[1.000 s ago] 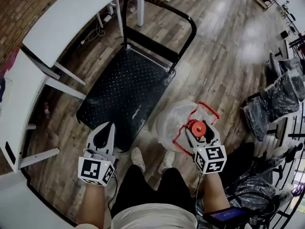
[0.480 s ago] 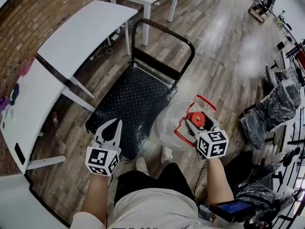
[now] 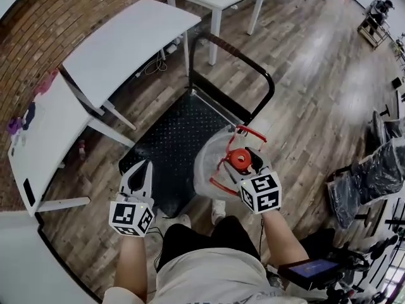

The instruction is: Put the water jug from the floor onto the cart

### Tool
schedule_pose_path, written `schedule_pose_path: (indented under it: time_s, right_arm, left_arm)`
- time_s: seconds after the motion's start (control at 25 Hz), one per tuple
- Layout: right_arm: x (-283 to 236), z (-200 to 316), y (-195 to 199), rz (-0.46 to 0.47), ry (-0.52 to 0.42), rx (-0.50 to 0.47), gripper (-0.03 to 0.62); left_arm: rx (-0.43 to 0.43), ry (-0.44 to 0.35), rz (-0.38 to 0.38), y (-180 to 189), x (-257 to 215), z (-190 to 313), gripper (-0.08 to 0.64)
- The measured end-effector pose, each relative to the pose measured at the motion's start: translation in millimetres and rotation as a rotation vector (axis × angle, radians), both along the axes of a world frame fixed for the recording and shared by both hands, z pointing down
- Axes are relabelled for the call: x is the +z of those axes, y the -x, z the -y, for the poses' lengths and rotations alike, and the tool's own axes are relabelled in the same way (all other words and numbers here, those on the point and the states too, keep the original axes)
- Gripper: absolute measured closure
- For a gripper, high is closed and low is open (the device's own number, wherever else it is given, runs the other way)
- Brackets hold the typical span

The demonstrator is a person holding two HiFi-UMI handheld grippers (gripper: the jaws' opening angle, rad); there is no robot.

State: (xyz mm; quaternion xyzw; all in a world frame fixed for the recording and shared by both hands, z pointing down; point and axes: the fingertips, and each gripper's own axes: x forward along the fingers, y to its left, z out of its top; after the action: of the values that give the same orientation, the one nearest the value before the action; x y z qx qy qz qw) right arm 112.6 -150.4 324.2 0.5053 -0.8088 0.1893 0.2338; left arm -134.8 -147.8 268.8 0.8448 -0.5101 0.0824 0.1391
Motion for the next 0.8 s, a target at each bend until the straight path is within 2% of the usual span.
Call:
schedule_pose_path:
  time_s: [0.28,0.52,0.8]
  right_arm:
    - [39,71,-6,-0.033,-0.004,-0.123,0.275]
    - [88,138,-11,-0.071,0.003,-0.111,0.275]
    - [148,178,-16,-0.098,0.038,-0.108,0.275]
  left_arm:
    - [-0.152,0.033,0.042,6,15,10,0.56]
    - [-0.2,0.079,0.062,22,34,25,0.56]
    - [-0.254,0.129,0.101,35,56,12,0.56]
